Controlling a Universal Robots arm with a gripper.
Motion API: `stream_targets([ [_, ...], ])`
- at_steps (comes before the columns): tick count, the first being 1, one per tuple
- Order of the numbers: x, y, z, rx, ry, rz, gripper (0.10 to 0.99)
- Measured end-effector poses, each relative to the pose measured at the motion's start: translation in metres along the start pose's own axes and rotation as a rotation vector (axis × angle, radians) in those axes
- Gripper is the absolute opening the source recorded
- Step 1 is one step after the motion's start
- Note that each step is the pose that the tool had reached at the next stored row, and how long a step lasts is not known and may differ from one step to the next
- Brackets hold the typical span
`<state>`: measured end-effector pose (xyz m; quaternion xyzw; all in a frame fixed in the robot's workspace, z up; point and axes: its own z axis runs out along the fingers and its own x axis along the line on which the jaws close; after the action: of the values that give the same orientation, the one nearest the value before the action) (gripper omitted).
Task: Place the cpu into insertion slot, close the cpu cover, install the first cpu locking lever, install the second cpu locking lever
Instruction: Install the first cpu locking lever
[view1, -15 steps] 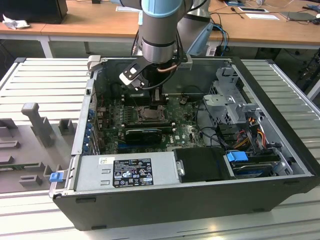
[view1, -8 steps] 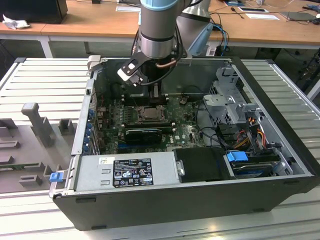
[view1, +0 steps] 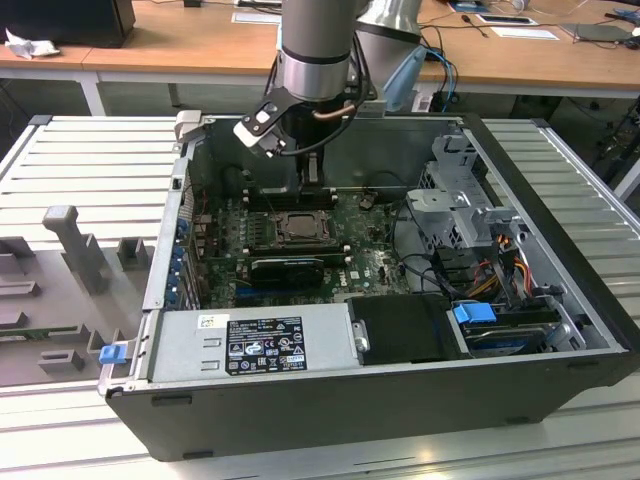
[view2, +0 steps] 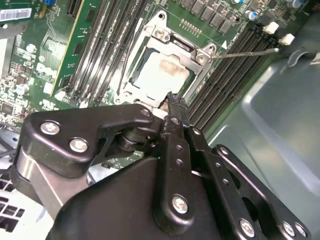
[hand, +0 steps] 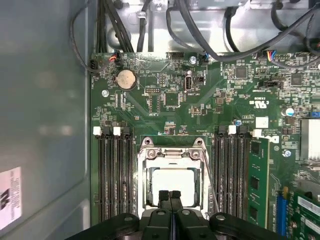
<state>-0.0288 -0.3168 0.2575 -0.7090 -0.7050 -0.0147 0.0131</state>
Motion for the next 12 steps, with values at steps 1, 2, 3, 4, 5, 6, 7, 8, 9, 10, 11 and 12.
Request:
stream_targets([
  [1, 0.0001, 0.0000, -0.0028, 0.000, 0.0000, 0.000, 0.106],
  [2, 0.0002, 0.0000, -0.0044, 0.000, 0.0000, 0.000, 0.106],
  [3, 0.0003, 0.0000, -0.0070, 0.000, 0.0000, 0.000, 0.106],
  [4, 0.0005, 0.0000, -0.0113, 0.000, 0.0000, 0.000, 0.106],
  [5, 0.0006, 0.0000, -0.0151, 0.000, 0.0000, 0.000, 0.106],
  [6, 0.0006, 0.0001, -0.0154, 0.000, 0.0003, -0.005, 0.106],
  [7, 0.0006, 0.0001, -0.0154, 0.001, 0.0003, -0.016, 0.106],
  [8, 0.0006, 0.0000, -0.0154, 0.001, 0.0002, -0.033, 0.106],
  [9, 0.0006, 0.0000, -0.0154, 0.003, 0.0001, -0.069, 0.106],
  [10, 0.0006, 0.0000, -0.0154, 0.004, 0.0002, -0.090, 0.106],
  [11, 0.0006, 0.0000, -0.0154, 0.004, 0.0002, -0.100, 0.106],
  [12, 0.0006, 0.0000, -0.0154, 0.005, 0.0003, -0.114, 0.106],
])
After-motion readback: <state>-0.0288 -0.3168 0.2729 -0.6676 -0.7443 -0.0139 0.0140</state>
